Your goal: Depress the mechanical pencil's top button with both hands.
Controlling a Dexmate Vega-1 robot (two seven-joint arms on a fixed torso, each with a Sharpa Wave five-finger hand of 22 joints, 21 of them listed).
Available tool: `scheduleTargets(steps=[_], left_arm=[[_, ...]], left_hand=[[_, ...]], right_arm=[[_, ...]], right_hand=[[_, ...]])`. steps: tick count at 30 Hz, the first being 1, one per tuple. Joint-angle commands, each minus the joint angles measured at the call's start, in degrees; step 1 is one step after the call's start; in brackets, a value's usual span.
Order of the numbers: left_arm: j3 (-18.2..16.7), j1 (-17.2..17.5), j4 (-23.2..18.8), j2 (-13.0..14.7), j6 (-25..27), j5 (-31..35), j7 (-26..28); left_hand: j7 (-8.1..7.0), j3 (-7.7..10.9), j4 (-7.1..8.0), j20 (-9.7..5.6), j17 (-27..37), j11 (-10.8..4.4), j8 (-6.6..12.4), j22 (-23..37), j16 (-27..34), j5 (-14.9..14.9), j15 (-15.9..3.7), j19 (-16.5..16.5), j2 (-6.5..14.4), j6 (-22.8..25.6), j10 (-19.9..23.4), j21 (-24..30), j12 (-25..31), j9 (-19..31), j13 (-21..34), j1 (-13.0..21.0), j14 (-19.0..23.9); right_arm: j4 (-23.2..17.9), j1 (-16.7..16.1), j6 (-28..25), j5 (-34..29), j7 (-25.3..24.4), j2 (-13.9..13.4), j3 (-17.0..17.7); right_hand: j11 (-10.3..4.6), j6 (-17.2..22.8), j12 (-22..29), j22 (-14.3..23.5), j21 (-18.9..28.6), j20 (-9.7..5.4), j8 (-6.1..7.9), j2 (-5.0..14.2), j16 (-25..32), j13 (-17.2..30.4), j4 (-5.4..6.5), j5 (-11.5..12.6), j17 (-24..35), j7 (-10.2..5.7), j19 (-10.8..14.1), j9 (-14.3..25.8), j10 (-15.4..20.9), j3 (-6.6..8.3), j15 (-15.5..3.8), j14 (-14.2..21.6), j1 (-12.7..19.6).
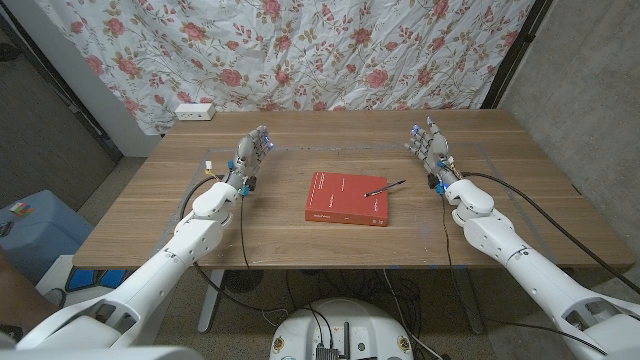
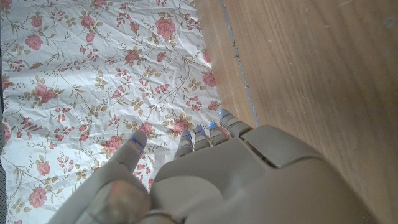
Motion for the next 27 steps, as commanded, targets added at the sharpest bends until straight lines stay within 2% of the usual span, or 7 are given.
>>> scheduleTargets(steps=[1,4,7,14,18,27], left_arm=[[-0.2,-0.3,0.5,0.3,0.2,-0.1,-0.3],[-0.1,-0.6,1.0,0.1,-0.3,0.1,-0.4],[0.0,-0.6,0.8,-0.1,-0.3,0.5,0.3],[0.2,-0.3,0.0,-0.8,-0.5,1.4,2.5],[-0.1,-0.5,2.3,-3.4,-3.7,0.2,1.8],[0.8,-0.1,-0.8,-1.9,-1.1,2.3,4.0]], left_hand=[[-0.52,0.39,-0.13,-2.82,0.1,-0.12,0.38,0.3,0.2,0.4,-2.35,0.6,4.1,0.0,-0.1,0.4,0.4,0.1,0.1,0.1,-0.2],[-0.48,0.40,-0.19,-2.79,0.1,-0.12,0.39,0.3,0.2,0.4,-2.41,0.6,4.1,0.1,0.0,0.4,0.4,0.1,0.1,0.2,-0.1],[-0.56,0.43,-0.28,-2.79,0.1,-0.31,0.45,0.3,0.2,0.4,-2.45,0.8,4.1,0.3,0.4,0.5,0.5,0.1,0.1,0.2,0.1],[-0.76,0.53,-0.55,-2.85,0.0,-1.03,0.68,0.3,0.4,0.4,-2.90,1.3,4.1,1.3,1.6,0.6,0.8,0.1,0.1,0.3,1.0],[-0.77,0.58,-0.65,-2.75,0.1,-1.06,0.76,0.3,0.5,0.4,-3.06,1.7,4.1,1.7,2.1,0.6,0.9,0.1,0.1,0.3,1.4],[-0.95,0.66,-0.81,-2.80,0.0,-1.32,0.74,0.2,0.5,0.4,-3.20,1.7,4.1,2.0,2.7,0.6,1.0,0.1,0.1,0.4,2.1]], right_arm=[[-1.8,-0.9,0.9,-3.2,-2.1,-1.0,-0.9],[-2.4,-1.2,1.1,-3.9,-2.6,-1.3,-0.8],[-2.9,-1.5,1.4,-4.6,-3.5,-1.6,-0.7],[-4.4,-1.6,1.5,-5.5,-2.6,-3.4,-0.5],[-5.2,-1.8,1.3,-6.2,-2.3,-4.7,-0.3],[-7.0,-1.8,1.2,-10.0,-1.9,-8.0,-0.7]], right_hand=[[-0.17,0.4,0.3,0.1,0.2,-0.28,0.27,0.31,0.2,0.2,-0.21,0.4,0.2,-0.19,-0.1,0.3,0.7,0.39,-0.20,0.3,-0.3],[-0.21,0.4,0.3,0.1,0.1,-0.59,0.22,0.30,0.2,0.2,-0.31,0.4,0.1,-0.26,-0.5,0.3,0.6,0.47,-0.41,0.3,-0.1],[-0.42,0.6,0.3,0.1,-0.4,-1.74,0.25,0.23,0.0,0.2,-0.64,0.4,-0.1,-0.46,-2.8,0.3,0.9,0.69,-0.62,0.0,0.2],[-0.58,0.6,0.3,0.1,-0.3,-2.66,0.17,0.21,-0.2,0.2,-1.03,0.4,-0.2,-0.53,-3.4,0.3,0.9,0.94,-1.07,-0.2,0.6],[-0.74,0.5,0.2,0.1,-0.5,-3.31,0.12,0.14,-0.5,0.1,-1.44,0.4,-0.4,-0.61,-4.9,0.3,0.9,1.15,-1.51,-1.1,1.0],[-1.26,-0.3,-0.1,0.0,-0.4,-4.13,-0.19,-0.10,-0.8,0.1,-2.06,0.3,-0.6,-0.83,-6.1,0.3,0.1,1.36,-2.22,-2.0,1.4]])
